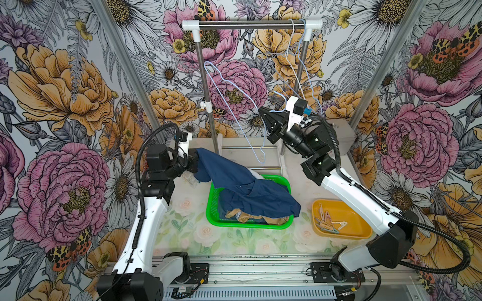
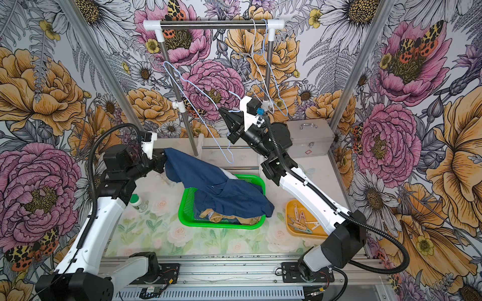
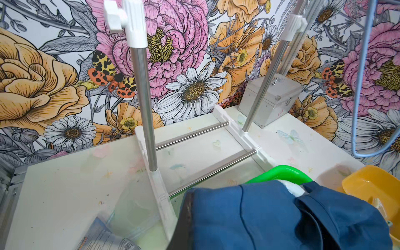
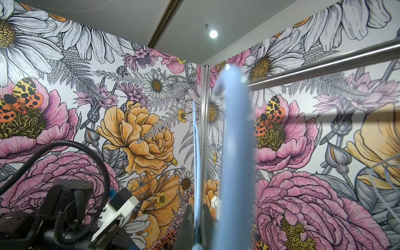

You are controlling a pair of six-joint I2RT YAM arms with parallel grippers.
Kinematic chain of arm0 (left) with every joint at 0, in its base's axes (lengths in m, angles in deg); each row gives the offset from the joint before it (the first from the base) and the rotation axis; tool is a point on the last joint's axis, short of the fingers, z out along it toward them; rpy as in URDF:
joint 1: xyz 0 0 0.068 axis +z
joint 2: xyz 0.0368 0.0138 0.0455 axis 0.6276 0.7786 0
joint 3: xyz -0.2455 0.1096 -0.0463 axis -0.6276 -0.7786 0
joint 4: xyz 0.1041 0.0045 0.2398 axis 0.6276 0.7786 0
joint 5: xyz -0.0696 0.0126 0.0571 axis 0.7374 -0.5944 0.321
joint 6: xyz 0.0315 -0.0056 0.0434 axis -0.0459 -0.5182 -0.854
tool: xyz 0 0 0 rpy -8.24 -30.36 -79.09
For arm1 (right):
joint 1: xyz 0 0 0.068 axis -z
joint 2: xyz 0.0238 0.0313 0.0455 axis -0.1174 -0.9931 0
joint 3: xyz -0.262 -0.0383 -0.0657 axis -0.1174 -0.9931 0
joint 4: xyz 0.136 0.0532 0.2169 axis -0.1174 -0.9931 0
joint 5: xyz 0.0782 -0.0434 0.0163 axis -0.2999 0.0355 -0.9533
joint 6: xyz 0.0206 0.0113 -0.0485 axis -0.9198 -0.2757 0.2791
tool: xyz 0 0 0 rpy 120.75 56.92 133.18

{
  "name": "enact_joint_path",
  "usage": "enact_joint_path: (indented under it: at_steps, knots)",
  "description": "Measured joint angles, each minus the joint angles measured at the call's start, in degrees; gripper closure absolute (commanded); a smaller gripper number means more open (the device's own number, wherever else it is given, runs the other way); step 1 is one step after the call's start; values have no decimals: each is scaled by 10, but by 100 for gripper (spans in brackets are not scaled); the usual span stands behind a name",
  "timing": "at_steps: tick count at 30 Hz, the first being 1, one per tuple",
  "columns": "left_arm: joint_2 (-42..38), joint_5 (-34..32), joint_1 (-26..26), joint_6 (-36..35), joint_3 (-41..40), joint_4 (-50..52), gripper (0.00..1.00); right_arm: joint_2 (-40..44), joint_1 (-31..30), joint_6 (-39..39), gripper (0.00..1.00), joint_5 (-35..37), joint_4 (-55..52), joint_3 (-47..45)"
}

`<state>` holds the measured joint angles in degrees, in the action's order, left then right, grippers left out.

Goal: Remove the clothespins securing t-shirts to the hanger
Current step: Place the T-shirt in the basket.

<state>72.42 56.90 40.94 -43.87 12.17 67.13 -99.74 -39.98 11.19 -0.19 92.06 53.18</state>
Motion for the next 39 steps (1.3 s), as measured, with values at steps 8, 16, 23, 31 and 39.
enact_joint_path:
  at_steps: [8,16,23,31,39]
  knots:
    - [-15,-38,120,60,9,-38,100,67,31,5,100,4,-42,-83]
    - [-16,-62,-27,75,31,-87,100,141,70,5,100,4,-76,-158]
    - [-4,-93,-242,49,38,-61,99,156,97,14,100,6,-100,-164]
    - [2,-184,-328,53,16,61,93,176,108,29,100,5,-130,-165]
    - [119,-189,-322,97,-48,145,92,188,108,37,100,4,-151,-183]
